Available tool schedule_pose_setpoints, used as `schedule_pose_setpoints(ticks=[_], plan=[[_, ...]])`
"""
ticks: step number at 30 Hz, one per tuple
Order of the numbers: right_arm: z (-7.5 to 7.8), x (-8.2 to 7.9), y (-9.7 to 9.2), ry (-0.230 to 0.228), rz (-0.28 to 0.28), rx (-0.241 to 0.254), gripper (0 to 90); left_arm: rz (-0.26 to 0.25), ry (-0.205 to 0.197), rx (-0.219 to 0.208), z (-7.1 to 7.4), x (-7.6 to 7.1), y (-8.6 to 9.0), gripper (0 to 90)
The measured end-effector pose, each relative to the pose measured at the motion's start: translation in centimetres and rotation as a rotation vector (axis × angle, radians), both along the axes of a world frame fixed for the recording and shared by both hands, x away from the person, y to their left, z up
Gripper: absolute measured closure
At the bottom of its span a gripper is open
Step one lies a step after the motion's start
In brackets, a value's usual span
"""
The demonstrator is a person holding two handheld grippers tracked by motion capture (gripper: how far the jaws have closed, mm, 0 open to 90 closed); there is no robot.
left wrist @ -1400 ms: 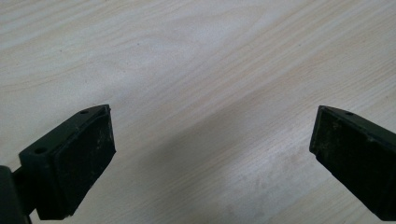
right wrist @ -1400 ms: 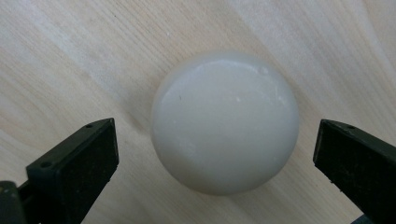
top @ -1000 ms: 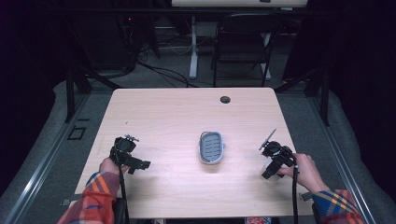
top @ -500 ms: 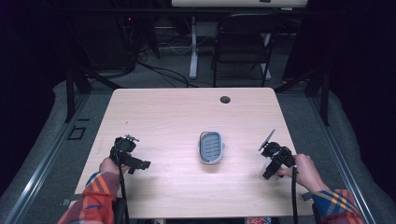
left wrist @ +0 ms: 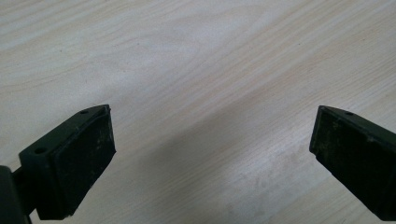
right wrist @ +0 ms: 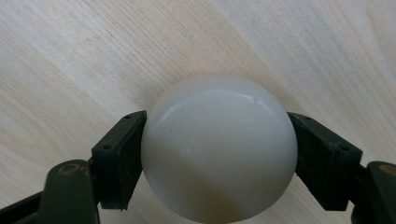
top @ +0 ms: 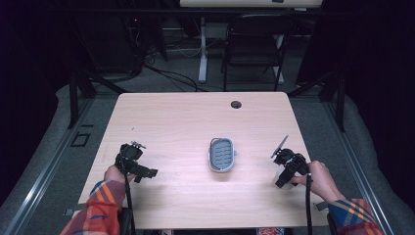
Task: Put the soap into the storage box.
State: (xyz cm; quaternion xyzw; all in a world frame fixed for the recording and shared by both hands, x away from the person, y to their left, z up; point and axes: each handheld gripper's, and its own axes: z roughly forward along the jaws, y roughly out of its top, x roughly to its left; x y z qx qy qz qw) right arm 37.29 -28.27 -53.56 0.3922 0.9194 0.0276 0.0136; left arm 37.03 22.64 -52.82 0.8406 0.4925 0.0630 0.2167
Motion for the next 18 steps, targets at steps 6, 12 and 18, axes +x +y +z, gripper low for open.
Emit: schedule_pose_setpoints(ticks=[6,12,18], plan=[[0.3,0.1,0.4,-0.010,0.016,-0.012,23.7,-0.001,-0.001,-0.001,0.0,0.0,0.0,0.1],[0.5,0.4,1.0,-0.019,0.026,-0.012,23.6,-0.001,0.000,-0.001,0.0,0.0,0.0,0.1],[0.7,0.5,1.5,-0.015,0.038,-0.008,23.7,-0.002,0.000,-0.001,0.0,0.0,0.0,0.1]])
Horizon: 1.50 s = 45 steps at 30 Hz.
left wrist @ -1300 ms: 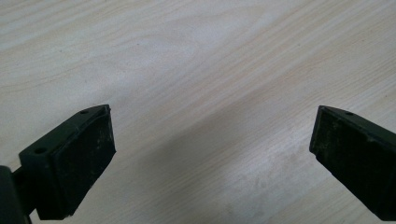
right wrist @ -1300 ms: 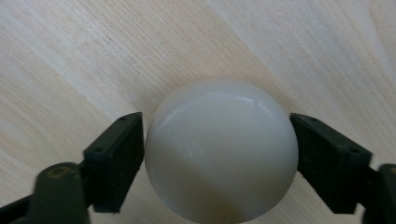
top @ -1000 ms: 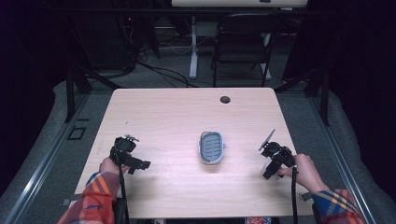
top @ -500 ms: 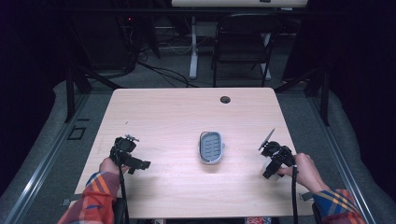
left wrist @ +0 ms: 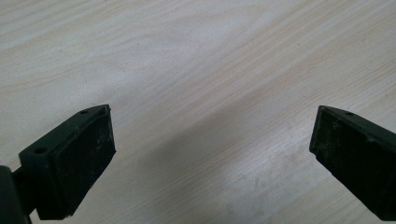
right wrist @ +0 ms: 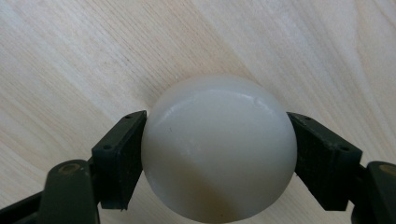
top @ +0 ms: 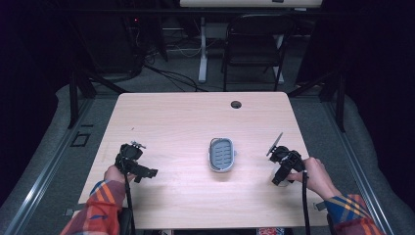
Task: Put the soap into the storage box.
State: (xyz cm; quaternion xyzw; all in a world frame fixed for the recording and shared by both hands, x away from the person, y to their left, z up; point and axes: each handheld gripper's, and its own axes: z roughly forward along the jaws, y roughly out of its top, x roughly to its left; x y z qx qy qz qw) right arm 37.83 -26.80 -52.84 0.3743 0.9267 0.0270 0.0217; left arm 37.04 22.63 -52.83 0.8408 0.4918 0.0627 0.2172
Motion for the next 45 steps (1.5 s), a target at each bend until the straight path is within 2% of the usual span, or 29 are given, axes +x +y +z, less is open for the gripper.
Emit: schedule_pose_setpoints(ticks=[2,3,6,22,25,26,27,29,45], plan=[[0.1,0.1,0.2,-0.004,0.010,-0.009,23.7,0.000,0.000,0.000,0.0,0.0,0.0,0.1],[0.3,0.1,0.4,0.008,0.014,-0.013,23.7,0.000,0.000,0.001,0.0,0.0,0.0,0.1],[0.2,0.1,0.5,-0.005,0.014,-0.004,23.7,0.001,0.000,0.001,0.0,0.0,0.0,0.1],[0.6,0.5,2.2,0.006,0.054,-0.019,23.7,0.001,0.001,0.002,0.0,0.0,0.0,0.1],[0.6,0.6,2.5,-0.002,0.060,-0.028,23.7,0.001,0.003,0.003,0.0,0.0,0.0,0.1],[0.5,0.5,2.6,-0.010,0.053,-0.016,23.7,0.001,0.002,0.003,0.0,0.0,-0.1,0.1],[0.6,0.6,2.7,0.003,0.066,-0.025,23.8,0.001,0.001,0.004,0.0,0.0,-0.1,0.1],[0.7,0.7,3.0,-0.002,0.075,-0.034,23.8,0.001,0.003,0.004,0.0,0.0,-0.1,0.1],[1.0,1.7,4.9,0.011,0.111,-0.035,23.8,0.001,0.001,0.007,-0.1,-0.1,-0.1,0.1]])
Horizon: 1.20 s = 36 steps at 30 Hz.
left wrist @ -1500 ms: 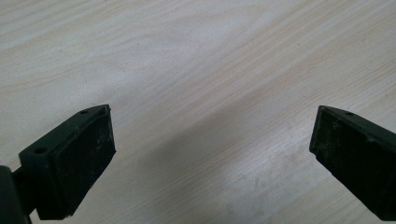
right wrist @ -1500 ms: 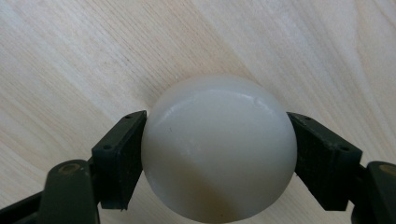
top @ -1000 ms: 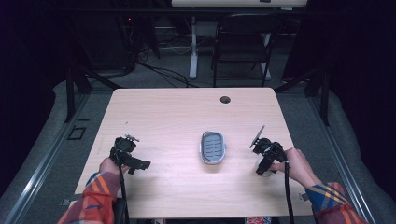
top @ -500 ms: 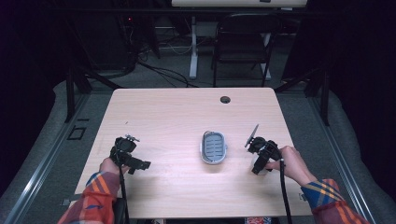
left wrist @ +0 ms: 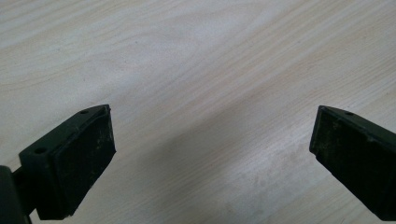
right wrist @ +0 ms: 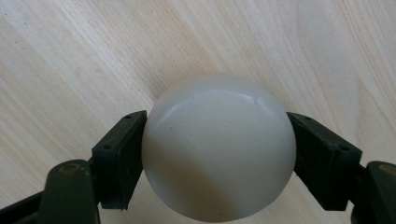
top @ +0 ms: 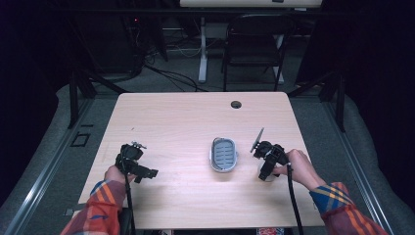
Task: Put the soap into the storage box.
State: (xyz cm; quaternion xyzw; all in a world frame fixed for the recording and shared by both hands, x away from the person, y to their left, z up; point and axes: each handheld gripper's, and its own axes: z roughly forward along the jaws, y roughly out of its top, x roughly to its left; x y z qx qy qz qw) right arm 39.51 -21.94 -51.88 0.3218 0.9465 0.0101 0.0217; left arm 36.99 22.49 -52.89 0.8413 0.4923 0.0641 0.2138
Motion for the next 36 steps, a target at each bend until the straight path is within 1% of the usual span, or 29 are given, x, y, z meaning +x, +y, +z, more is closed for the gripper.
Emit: schedule_pose_setpoints(ticks=[2,3,4,10,12,18,19,20,23,25,27,29,30,33,36], plan=[[0.0,0.2,0.3,-0.001,-0.001,0.001,23.8,-0.001,0.003,0.000,0.0,0.0,0.0,0.1],[0.0,0.3,0.3,0.003,0.010,-0.008,23.8,-0.003,0.003,0.000,0.0,0.0,0.0,0.1],[0.0,0.3,0.5,0.000,0.004,0.000,23.8,-0.001,0.002,0.001,0.0,0.0,0.0,0.1],[0.3,0.9,1.0,0.002,0.021,-0.010,23.8,-0.004,0.004,0.003,0.0,0.0,-0.1,0.1],[0.4,1.1,1.1,0.002,0.024,-0.006,23.8,-0.004,0.005,0.005,-0.1,0.0,0.0,0.1],[0.8,1.6,1.4,-0.003,0.026,-0.004,23.9,-0.007,0.006,0.011,-0.1,0.0,-0.1,0.1],[0.9,1.7,1.5,-0.007,0.033,-0.010,23.8,-0.007,0.006,0.012,-0.1,0.0,-0.1,0.1],[0.9,1.8,1.5,-0.006,0.027,-0.001,23.9,-0.004,0.005,0.012,-0.1,0.0,-0.1,0.1],[1.3,2.1,1.6,-0.003,0.029,-0.011,23.9,-0.007,0.007,0.015,-0.1,0.0,-0.1,0.1],[1.3,2.1,1.7,-0.014,0.026,0.003,23.8,-0.005,0.009,0.015,-0.1,0.1,-0.1,0.2],[1.5,2.3,1.8,-0.012,0.032,-0.003,23.9,-0.008,0.014,0.014,-0.1,0.1,-0.2,0.2],[1.6,2.3,2.0,-0.009,0.028,-0.002,23.9,-0.011,0.010,0.013,-0.1,0.1,-0.2,0.1],[1.7,2.3,2.1,-0.005,0.035,-0.009,23.9,-0.012,0.010,0.014,-0.1,0.2,-0.2,0.2],[1.8,2.4,2.2,-0.005,0.034,-0.005,23.9,-0.012,0.009,0.013,-0.1,0.2,-0.2,0.1],[2.0,2.6,2.4,-0.005,0.040,-0.016,23.9,-0.014,0.011,0.014,-0.1,0.2,-0.2,0.1]])
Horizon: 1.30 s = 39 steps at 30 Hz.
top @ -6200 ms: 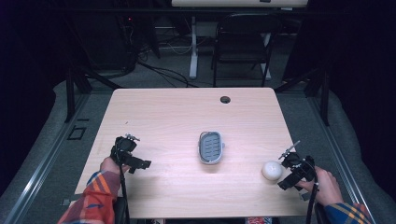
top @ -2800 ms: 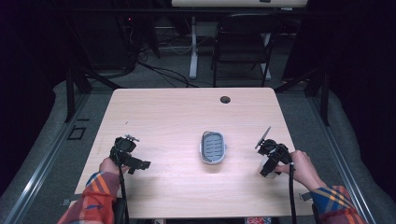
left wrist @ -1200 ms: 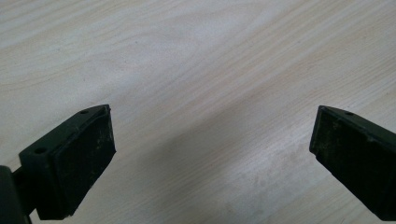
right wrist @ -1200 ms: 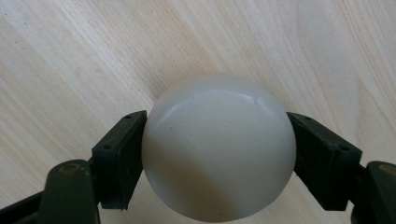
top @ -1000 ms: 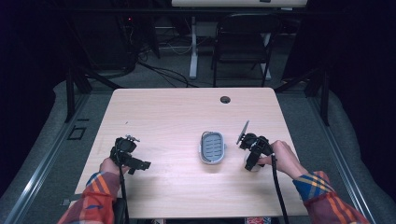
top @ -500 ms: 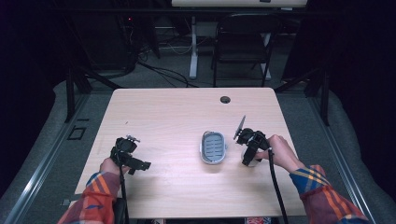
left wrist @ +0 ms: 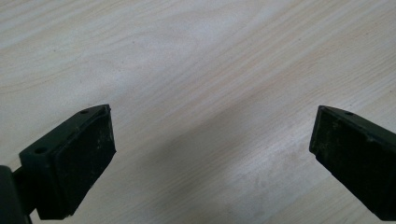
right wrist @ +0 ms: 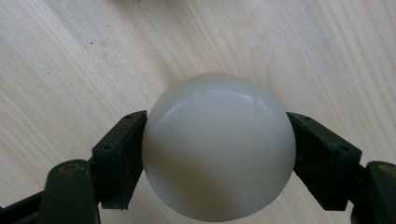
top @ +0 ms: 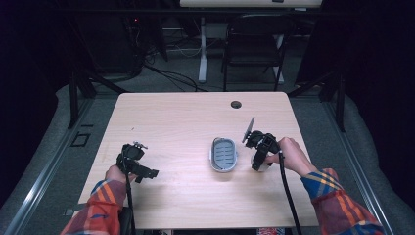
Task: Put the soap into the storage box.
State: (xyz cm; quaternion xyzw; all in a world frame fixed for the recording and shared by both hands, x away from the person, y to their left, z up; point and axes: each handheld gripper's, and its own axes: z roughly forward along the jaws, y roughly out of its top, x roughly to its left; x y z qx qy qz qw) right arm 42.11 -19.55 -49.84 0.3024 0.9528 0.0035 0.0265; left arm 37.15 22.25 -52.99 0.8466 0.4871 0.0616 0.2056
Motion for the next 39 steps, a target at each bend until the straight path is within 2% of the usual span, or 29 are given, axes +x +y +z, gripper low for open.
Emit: schedule_pose_setpoints(ticks=[9,15,23,28,39], plan=[[0.9,0.8,0.6,-0.006,0.001,0.004,23.9,0.001,0.002,-0.001,0.0,0.0,0.0,0.2],[2.0,1.5,1.2,-0.013,0.018,-0.014,23.9,0.001,0.004,-0.001,0.0,0.0,0.0,0.2],[3.4,2.2,2.0,-0.015,0.015,0.001,23.9,0.001,0.002,-0.003,0.0,0.0,0.0,0.2],[4.1,2.6,2.6,-0.019,0.028,-0.010,23.9,-0.008,0.003,-0.001,0.0,0.1,0.0,0.2],[4.6,3.2,4.7,-0.027,0.065,-0.013,23.9,-0.006,0.008,-0.001,0.0,0.1,0.0,0.3]])
